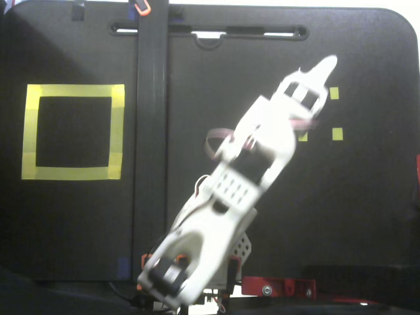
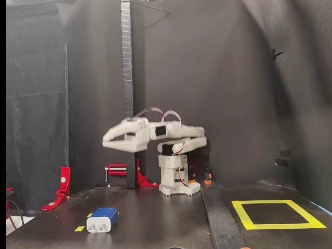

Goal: Grasp the block and place it in the designated area.

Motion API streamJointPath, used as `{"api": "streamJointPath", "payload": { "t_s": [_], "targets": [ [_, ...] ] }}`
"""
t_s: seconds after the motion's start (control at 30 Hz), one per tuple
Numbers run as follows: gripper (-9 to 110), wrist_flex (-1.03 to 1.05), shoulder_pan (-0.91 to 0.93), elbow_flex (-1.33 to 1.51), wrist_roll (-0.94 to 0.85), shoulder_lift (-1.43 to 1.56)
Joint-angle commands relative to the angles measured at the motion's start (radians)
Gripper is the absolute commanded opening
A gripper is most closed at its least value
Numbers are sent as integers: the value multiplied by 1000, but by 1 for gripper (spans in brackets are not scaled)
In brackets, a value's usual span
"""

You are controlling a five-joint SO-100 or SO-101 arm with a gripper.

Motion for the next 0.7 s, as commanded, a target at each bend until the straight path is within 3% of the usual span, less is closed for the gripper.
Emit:
{"api": "streamJointPath", "payload": {
  "t_s": [0.0, 0.3, 0.67],
  "targets": [
    [0, 57, -9, -201, 8, -158],
    [0, 276, -23, -563, 8, -523],
    [0, 517, -37, -802, -8, -775]
  ]
}}
